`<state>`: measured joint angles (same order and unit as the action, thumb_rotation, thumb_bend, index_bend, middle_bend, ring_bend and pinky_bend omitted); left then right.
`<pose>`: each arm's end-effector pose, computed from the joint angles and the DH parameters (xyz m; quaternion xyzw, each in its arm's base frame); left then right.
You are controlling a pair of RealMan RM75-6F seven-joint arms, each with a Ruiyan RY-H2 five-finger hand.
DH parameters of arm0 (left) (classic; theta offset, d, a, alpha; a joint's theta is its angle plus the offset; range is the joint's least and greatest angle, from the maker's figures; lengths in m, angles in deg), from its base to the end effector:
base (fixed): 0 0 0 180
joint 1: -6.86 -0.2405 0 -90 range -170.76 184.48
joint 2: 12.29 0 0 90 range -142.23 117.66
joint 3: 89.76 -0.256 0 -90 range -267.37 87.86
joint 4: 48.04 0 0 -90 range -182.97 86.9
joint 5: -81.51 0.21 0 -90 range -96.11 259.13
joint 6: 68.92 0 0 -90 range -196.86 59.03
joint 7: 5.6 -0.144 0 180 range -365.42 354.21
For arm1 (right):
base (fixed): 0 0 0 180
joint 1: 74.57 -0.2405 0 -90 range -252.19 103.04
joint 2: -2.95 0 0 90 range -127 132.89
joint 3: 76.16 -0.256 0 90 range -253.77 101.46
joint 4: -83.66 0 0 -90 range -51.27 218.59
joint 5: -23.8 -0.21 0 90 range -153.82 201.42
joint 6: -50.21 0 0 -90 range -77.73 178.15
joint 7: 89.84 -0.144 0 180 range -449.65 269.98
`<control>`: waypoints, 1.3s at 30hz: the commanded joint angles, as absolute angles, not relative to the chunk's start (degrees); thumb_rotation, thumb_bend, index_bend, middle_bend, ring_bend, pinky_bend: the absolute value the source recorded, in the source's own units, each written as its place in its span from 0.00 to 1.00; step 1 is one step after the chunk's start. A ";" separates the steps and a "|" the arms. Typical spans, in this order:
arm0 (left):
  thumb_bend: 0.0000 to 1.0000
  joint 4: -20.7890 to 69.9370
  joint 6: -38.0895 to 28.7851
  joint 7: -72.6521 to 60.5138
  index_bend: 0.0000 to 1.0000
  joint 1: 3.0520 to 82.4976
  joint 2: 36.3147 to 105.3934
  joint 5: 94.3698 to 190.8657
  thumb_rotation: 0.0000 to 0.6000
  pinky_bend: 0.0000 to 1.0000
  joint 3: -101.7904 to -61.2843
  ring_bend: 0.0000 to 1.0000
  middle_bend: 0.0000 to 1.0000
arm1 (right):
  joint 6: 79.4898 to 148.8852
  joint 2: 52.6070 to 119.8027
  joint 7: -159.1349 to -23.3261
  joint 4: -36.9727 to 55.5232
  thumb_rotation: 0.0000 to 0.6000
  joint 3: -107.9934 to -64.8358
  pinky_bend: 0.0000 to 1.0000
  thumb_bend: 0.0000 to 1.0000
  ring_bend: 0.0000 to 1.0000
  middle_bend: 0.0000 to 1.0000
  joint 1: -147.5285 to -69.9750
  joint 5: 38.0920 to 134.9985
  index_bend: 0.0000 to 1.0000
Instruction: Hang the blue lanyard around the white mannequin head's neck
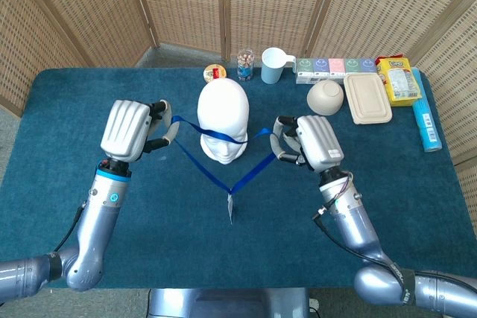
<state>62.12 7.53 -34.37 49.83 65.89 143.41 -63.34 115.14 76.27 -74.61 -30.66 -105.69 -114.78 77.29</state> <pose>-0.0414 0.3426 0.1217 -0.5890 -0.3101 -0.5813 0.4680 -0.0516 -0.3431 0.1193 0.5787 -0.4486 0.5733 0.3678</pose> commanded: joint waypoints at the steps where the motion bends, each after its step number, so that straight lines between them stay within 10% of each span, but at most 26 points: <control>1: 0.46 60.32 7.06 -33.83 0.68 51.03 65.96 142.80 0.79 1.00 -62.20 1.00 1.00 | 113.92 75.51 -75.98 -28.88 0.90 -107.27 1.00 0.58 1.00 1.00 -116.40 75.45 0.74; 39: 0.46 38.06 -0.11 -28.02 0.69 59.27 70.67 129.36 0.79 1.00 -59.46 1.00 1.00 | 105.26 72.61 -78.38 -13.11 0.91 -106.50 1.00 0.58 1.00 1.00 -127.86 59.52 0.74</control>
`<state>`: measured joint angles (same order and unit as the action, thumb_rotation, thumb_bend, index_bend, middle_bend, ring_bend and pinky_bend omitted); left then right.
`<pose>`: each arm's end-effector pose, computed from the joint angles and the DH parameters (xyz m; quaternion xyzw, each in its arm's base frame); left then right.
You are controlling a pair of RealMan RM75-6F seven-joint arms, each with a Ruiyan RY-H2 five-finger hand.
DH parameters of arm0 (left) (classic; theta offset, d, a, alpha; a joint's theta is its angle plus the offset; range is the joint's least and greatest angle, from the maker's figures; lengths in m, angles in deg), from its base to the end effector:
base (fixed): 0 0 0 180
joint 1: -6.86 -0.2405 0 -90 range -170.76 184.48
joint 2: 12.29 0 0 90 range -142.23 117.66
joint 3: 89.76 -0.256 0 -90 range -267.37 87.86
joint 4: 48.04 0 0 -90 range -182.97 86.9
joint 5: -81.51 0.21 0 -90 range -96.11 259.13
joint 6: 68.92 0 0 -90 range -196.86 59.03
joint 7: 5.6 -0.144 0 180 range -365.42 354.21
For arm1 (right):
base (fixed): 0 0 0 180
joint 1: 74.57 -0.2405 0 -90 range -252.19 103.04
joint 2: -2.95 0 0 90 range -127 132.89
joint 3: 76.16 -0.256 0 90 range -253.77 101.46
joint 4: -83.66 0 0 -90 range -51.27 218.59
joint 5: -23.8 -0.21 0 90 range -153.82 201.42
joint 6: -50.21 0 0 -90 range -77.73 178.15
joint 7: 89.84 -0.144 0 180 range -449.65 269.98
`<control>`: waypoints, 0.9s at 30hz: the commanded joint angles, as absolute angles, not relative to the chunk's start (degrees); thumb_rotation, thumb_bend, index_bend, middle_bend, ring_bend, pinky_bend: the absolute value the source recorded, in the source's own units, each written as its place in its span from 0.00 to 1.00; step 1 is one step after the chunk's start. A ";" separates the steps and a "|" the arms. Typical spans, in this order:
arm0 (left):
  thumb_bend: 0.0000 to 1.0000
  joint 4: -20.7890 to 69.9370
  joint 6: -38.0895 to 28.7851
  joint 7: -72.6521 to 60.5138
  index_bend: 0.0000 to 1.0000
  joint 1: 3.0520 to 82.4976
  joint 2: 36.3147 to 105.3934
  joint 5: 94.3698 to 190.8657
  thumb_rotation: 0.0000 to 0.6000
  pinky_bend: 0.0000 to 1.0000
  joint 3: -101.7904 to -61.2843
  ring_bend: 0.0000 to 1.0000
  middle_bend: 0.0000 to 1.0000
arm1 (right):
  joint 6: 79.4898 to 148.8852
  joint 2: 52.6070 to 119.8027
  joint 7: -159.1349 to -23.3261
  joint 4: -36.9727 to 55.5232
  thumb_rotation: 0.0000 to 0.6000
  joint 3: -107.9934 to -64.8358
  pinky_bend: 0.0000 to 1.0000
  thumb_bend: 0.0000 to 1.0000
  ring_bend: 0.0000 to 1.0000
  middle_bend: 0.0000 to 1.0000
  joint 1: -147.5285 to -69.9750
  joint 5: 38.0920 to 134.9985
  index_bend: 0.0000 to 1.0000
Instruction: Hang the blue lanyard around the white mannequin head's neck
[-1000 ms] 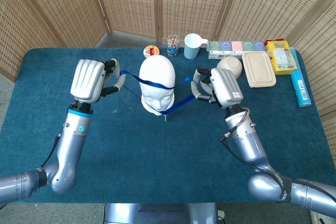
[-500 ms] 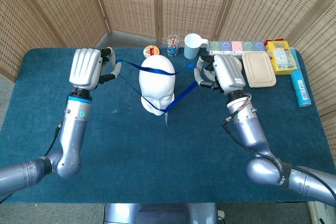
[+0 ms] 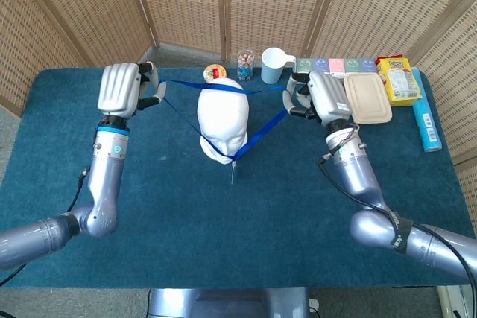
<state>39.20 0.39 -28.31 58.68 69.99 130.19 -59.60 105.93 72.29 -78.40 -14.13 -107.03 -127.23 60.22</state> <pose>-0.0631 0.4301 0.1193 -0.5449 -0.3522 -0.5467 0.5293 -0.0532 -0.4246 0.1422 0.5590 -0.4767 0.5363 0.4155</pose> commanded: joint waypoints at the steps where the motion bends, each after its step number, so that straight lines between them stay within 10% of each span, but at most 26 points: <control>1: 0.46 37.70 -0.25 -27.97 0.69 59.41 70.83 129.17 0.79 1.00 -59.47 1.00 1.00 | 105.08 72.73 -78.41 -12.79 0.91 -106.39 1.00 0.58 1.00 1.00 -128.03 59.32 0.74; 27: 0.46 23.59 -4.42 -28.78 0.68 64.69 78.79 125.62 0.80 1.00 -61.47 1.00 1.00 | 97.34 78.38 -78.91 3.03 0.90 -103.42 1.00 0.58 1.00 1.00 -135.17 54.45 0.74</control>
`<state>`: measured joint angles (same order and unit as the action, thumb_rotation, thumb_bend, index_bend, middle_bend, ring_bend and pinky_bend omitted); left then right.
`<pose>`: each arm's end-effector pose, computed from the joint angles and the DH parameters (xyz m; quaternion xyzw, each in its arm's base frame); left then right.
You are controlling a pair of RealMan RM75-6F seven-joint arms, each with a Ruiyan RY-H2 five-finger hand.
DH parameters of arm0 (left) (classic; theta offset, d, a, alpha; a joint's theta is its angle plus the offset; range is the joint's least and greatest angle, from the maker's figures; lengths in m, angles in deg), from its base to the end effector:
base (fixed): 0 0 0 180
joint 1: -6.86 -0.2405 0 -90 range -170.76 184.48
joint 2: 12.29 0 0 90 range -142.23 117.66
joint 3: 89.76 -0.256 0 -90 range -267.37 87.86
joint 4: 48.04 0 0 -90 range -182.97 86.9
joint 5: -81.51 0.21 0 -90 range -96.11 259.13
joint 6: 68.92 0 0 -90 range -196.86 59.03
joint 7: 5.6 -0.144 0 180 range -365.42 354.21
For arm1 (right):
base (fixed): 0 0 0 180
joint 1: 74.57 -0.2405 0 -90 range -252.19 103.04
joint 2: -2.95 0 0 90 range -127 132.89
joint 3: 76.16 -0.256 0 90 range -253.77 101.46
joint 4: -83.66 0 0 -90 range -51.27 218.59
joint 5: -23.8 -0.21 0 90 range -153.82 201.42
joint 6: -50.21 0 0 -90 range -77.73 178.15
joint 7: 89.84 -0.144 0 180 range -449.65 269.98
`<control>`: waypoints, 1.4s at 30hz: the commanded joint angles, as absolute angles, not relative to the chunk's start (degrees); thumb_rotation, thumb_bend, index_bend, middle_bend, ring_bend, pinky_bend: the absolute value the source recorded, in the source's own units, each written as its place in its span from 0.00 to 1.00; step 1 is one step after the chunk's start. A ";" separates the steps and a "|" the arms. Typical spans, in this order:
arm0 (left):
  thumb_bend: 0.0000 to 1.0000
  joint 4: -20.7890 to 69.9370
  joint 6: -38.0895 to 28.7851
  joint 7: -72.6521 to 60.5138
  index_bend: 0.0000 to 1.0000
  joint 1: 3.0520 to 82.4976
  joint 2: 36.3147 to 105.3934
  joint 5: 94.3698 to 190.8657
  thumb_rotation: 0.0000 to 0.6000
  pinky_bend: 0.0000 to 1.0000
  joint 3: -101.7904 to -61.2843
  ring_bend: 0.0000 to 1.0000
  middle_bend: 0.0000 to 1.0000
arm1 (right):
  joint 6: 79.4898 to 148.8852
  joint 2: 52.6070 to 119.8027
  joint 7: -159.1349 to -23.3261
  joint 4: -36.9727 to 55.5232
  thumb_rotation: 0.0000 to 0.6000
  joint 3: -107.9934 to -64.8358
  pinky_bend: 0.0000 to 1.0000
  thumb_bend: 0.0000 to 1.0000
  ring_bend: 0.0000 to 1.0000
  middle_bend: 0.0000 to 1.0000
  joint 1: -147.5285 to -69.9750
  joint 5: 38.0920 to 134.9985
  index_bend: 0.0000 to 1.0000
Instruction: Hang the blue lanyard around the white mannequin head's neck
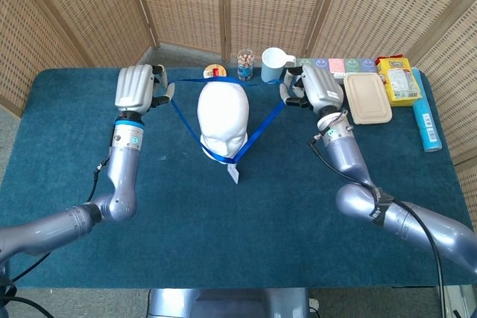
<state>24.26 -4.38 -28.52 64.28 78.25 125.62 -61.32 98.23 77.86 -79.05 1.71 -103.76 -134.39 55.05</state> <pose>-0.0698 0.4610 0.0768 -0.5547 -0.3737 -0.5022 0.5482 -0.0605 -0.4696 0.1182 0.5653 -0.4954 0.4965 0.4343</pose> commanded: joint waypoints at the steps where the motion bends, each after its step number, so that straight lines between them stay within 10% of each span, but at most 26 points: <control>1: 0.46 23.24 -4.36 -28.88 0.68 64.82 79.01 125.71 0.80 1.00 -61.54 1.00 1.00 | 97.19 78.52 -78.91 3.48 0.91 -103.38 1.00 0.58 1.00 1.00 -135.37 54.33 0.74; 22: 0.28 22.39 -4.30 -35.46 0.53 65.71 79.34 123.80 0.76 1.00 -62.95 0.99 0.99 | 91.77 78.27 -79.44 8.17 0.90 -101.54 1.00 0.52 1.00 1.00 -137.75 52.16 0.47; 31: 0.24 23.31 -3.91 -36.98 0.45 65.51 78.57 123.43 0.76 1.00 -63.26 0.76 0.74 | 89.35 76.70 -79.91 7.85 0.90 -100.62 1.00 0.44 1.00 1.00 -138.34 50.24 0.35; 36: 0.18 23.72 -4.08 -37.54 0.40 65.31 78.15 122.97 0.75 0.83 -63.42 0.60 0.60 | 89.64 76.06 -79.19 7.53 0.90 -99.82 1.00 0.41 1.00 1.00 -138.80 49.59 0.35; 42: 0.11 24.70 -4.27 -37.01 0.36 65.20 77.55 122.30 0.50 0.66 -62.72 0.45 0.48 | 90.12 75.47 -79.23 7.25 0.90 -99.63 1.00 0.38 1.00 1.00 -139.25 48.91 0.35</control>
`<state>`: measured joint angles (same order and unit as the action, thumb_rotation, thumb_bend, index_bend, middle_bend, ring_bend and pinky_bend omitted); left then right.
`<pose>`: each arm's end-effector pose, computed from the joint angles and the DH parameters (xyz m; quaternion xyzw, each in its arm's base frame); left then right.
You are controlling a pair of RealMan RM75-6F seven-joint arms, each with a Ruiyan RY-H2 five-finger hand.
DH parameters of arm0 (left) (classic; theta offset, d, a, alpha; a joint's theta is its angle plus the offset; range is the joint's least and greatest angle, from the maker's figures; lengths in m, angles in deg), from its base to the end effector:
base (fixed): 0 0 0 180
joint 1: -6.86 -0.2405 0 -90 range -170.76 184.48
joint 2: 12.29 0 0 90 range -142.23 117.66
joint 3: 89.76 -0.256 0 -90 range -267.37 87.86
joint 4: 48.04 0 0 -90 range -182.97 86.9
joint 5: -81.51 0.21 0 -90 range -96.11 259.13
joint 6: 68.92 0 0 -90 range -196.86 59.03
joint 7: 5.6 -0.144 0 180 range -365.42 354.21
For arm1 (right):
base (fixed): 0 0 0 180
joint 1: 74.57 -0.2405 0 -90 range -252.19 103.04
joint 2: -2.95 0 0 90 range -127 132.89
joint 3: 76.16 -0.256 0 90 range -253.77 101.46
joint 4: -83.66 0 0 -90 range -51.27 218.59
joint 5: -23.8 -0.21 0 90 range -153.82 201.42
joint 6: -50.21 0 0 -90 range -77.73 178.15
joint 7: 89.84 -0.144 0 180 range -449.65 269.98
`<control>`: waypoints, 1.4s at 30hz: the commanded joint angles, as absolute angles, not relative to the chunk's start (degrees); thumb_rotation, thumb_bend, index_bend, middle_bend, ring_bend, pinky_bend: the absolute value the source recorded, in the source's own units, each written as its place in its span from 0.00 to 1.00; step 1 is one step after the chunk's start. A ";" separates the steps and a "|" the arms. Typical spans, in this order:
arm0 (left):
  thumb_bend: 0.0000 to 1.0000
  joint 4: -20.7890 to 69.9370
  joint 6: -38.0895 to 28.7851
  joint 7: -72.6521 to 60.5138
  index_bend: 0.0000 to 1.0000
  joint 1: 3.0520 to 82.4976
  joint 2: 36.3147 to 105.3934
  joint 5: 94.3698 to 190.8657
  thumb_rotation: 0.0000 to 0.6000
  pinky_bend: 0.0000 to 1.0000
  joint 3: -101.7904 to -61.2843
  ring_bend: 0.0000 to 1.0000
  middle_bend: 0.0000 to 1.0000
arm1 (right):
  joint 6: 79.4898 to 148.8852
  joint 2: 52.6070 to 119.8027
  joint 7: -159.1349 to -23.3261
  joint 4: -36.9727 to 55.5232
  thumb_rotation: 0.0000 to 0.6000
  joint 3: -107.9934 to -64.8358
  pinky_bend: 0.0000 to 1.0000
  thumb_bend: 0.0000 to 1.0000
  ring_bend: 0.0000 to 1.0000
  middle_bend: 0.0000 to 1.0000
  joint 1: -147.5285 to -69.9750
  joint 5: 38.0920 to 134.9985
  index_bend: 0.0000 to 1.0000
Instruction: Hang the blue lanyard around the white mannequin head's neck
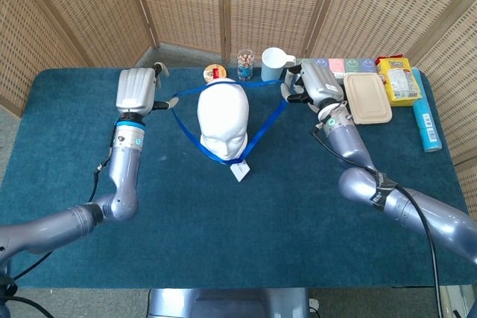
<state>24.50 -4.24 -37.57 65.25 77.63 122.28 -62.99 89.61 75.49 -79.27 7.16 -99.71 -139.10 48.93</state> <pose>-0.0736 0.4617 0.0745 -0.5829 -0.3422 -0.4452 0.5873 -0.0636 -0.4886 0.1225 0.5863 -0.5137 0.4515 0.4342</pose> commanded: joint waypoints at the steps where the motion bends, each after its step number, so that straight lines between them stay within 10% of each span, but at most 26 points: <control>1: 0.11 24.70 -4.23 -36.50 0.36 65.17 77.57 122.47 0.44 0.65 -62.57 0.44 0.46 | 90.55 75.55 -79.20 7.39 0.90 -99.62 1.00 0.37 1.00 1.00 -139.32 48.95 0.35; 15: 0.08 23.62 -4.19 -35.18 0.24 65.12 77.85 123.26 0.36 0.44 -62.58 0.26 0.29 | 92.45 75.50 -79.85 8.06 0.90 -99.95 1.00 0.36 1.00 1.00 -139.27 48.32 0.34; 28: 0.07 27.62 -4.23 -33.51 0.20 62.70 74.95 123.39 0.00 0.35 -63.15 0.20 0.26 | 93.73 74.07 -80.74 4.98 0.89 -99.70 1.00 0.36 1.00 1.00 -137.75 50.31 0.34; 42: 0.11 38.63 -2.85 -31.84 0.20 56.22 67.34 124.09 0.05 0.34 -66.03 0.20 0.26 | 101.01 70.37 -84.64 -2.92 0.90 -100.34 0.92 0.36 0.86 0.75 -131.79 57.54 0.36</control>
